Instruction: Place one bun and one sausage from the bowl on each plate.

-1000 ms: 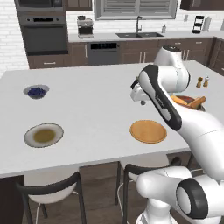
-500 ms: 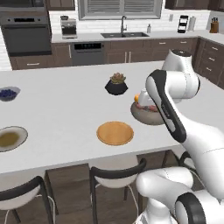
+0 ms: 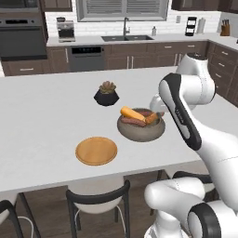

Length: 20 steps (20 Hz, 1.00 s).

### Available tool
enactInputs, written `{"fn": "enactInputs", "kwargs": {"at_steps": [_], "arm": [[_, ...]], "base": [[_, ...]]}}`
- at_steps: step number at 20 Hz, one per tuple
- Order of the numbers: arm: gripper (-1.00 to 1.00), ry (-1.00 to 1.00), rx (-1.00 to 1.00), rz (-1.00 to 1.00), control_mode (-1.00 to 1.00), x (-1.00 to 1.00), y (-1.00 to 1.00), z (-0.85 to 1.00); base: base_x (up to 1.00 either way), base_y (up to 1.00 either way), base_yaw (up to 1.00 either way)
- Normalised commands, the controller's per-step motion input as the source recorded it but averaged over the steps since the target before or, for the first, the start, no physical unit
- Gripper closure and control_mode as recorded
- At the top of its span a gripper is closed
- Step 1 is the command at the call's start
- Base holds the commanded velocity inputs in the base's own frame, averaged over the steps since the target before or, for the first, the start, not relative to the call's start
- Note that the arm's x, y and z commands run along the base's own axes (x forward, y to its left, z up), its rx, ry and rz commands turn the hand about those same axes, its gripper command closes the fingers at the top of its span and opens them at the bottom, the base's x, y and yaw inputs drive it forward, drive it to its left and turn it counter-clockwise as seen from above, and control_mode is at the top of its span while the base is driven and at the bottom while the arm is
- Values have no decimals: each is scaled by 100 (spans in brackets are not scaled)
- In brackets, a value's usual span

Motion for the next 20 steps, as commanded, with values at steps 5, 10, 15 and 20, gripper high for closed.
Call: {"fn": "enactInputs", "kwargs": {"at_steps": [5,10,15,20], "arm": [[-100,5,0,9,-100,80,-30,-8],[-100,6,0,21,-100,100,-6,-35],[-100,20,-3,-22,-100,100,-28,-62],[-100,15,-1,-57,-100,75,0,-46]], "base": [[17,0,1],[0,0,0],[0,0,0],[0,0,0]]}}
